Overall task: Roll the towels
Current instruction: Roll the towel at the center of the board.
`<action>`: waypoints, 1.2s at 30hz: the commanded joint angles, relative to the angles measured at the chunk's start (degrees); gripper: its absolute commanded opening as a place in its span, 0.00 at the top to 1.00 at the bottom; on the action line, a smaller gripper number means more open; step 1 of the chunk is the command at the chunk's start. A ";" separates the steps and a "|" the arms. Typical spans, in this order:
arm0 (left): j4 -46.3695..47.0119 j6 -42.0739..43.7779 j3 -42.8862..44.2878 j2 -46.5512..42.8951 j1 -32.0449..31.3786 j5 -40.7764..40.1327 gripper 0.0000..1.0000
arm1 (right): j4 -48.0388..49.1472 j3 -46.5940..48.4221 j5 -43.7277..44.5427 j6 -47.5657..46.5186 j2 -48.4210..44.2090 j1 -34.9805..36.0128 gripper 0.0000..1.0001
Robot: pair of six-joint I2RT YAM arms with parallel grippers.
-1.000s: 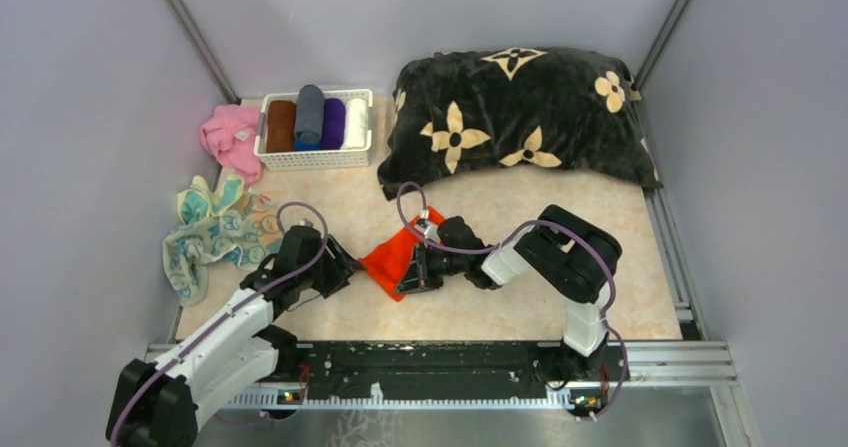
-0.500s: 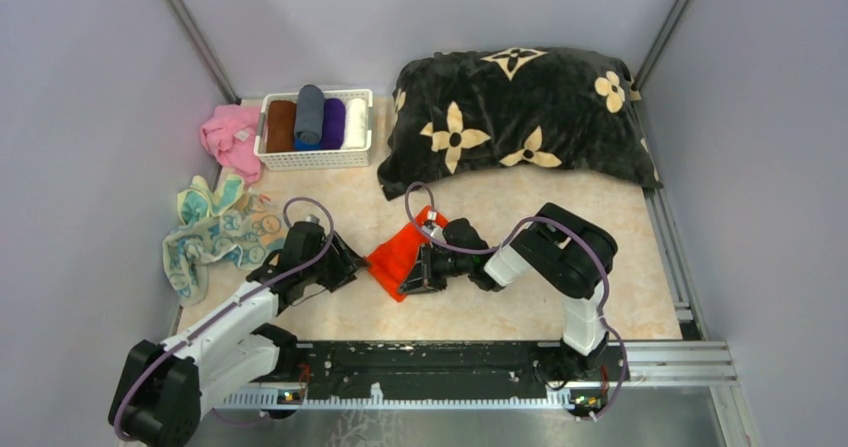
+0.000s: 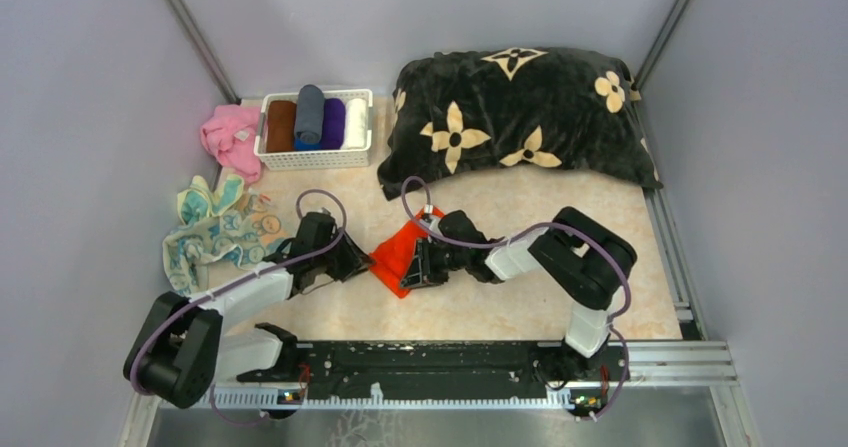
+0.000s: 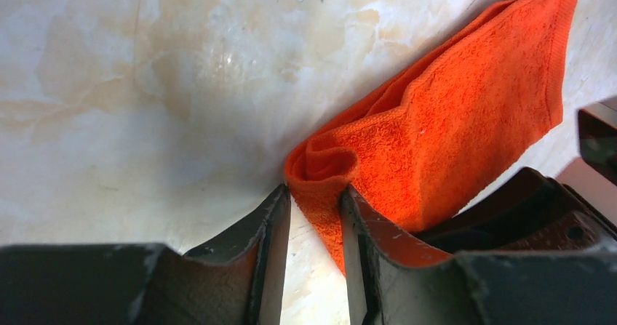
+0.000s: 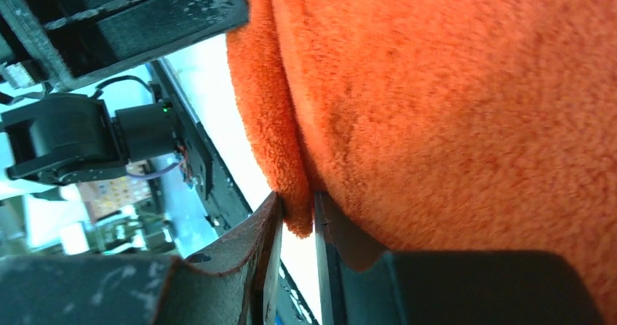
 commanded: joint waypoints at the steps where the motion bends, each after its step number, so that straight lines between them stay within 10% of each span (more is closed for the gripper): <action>1: -0.21 1.82 0.31 3.68 -0.01 -2.13 0.62 | -16.72 6.82 9.11 -11.73 -7.59 2.68 0.75; 10: -0.17 1.98 -0.01 5.89 -0.24 -2.46 0.63 | -44.20 23.00 37.33 -28.41 -12.79 15.33 0.62; 36: -0.25 2.34 -0.12 5.83 -0.40 -2.79 0.62 | -49.28 30.85 56.39 -36.28 2.13 24.88 0.62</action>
